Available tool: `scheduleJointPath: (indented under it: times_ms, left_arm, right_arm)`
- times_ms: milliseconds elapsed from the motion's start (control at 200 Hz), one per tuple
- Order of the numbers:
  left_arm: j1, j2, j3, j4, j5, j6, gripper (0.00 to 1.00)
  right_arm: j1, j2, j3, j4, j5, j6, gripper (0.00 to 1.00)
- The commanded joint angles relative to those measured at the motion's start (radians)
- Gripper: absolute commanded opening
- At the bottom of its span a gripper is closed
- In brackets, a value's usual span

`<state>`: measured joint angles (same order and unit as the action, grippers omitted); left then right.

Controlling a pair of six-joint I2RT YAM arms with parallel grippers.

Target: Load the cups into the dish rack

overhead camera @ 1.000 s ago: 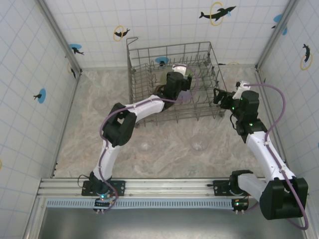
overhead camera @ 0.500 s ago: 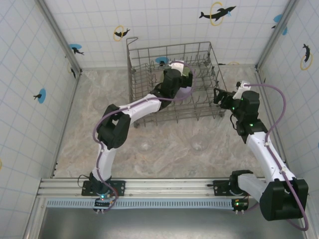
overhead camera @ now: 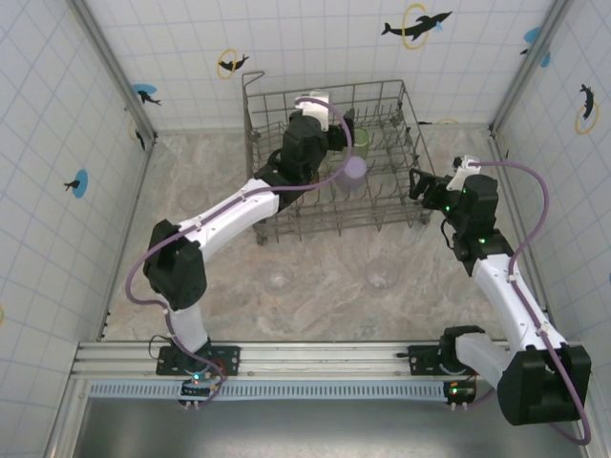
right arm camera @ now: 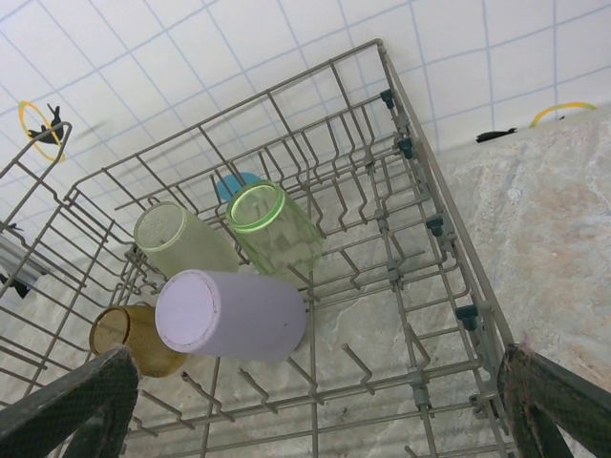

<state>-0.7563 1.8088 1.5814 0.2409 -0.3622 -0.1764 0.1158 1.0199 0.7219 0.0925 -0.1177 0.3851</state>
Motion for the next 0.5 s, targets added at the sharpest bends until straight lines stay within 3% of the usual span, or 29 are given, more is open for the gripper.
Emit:
scheduleJointPath:
  times_ms: [0,305,495]
  left_arm:
    - [0.009,-0.068,-0.048,-0.081,-0.106,0.064,0.98]
    - [0.011,-0.198,-0.166,-0.196,-0.195,0.068,0.98]
    - [0.011,-0.29,-0.224,-0.357,-0.212,0.004,0.98]
  right_arm:
    - [-0.005,-0.018,-0.023,-0.008,-0.021,0.01,1.0]
    - [0.008,-0.029,0.004,-0.107,-0.029,0.012,1.0]
    - [0.084,-0.049,0.041,-0.179,0.043,-0.004,1.0]
